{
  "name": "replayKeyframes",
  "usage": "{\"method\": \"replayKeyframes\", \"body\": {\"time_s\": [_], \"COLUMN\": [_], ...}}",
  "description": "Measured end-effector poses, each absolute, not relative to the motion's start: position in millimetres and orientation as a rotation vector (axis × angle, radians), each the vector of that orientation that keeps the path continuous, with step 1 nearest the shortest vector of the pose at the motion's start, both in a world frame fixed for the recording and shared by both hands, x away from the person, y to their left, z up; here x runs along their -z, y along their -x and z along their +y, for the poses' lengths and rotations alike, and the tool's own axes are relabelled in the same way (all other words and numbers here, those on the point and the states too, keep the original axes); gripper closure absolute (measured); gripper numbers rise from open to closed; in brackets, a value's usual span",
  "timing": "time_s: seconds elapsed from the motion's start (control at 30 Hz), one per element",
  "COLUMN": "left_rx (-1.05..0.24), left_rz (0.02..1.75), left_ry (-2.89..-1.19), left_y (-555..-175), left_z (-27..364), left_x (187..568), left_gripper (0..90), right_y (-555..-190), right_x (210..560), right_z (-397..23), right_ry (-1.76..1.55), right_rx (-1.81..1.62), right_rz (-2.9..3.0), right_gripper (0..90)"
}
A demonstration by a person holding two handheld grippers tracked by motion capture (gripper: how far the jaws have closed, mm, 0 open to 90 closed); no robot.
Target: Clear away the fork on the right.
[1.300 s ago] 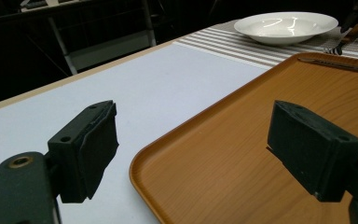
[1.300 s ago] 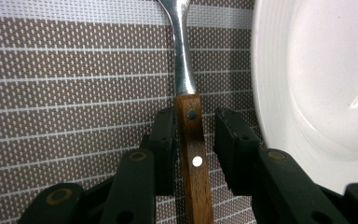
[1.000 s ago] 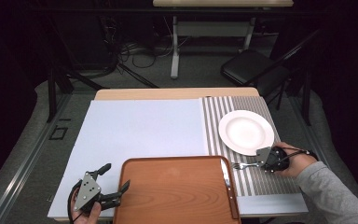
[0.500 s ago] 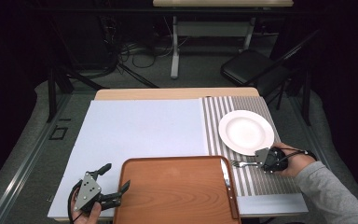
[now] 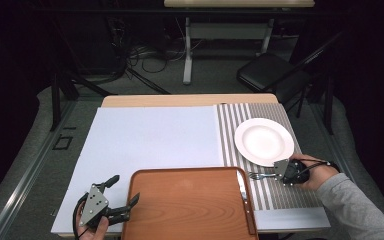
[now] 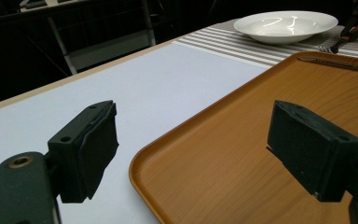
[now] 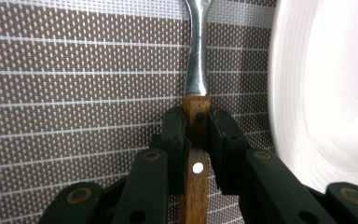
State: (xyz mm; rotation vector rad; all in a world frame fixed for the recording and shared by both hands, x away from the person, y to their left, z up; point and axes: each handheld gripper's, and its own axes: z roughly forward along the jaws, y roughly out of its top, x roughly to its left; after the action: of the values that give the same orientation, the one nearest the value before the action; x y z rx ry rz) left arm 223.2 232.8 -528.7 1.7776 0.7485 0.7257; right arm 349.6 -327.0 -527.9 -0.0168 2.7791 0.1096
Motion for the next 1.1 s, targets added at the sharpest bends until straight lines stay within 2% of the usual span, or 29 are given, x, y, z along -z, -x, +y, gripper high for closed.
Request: {"method": "replayKeyframes", "body": {"time_s": [0.57,1.1], "left_rx": [-0.726,-0.724], "left_rz": [0.748,0.75], "left_ry": [-1.778,-1.776], "left_y": [-223,-223], "left_z": [233,233], "left_x": [529,529], "left_gripper": [15.6,15.6], "right_y": [-343,-331], "right_x": [515,493], "right_z": [-328,-331], "right_ry": [-0.091,-0.473], "right_rx": [-0.217,-0.427], "right_rz": [2.766,2.699], "right_gripper": [77.5,77.5]}}
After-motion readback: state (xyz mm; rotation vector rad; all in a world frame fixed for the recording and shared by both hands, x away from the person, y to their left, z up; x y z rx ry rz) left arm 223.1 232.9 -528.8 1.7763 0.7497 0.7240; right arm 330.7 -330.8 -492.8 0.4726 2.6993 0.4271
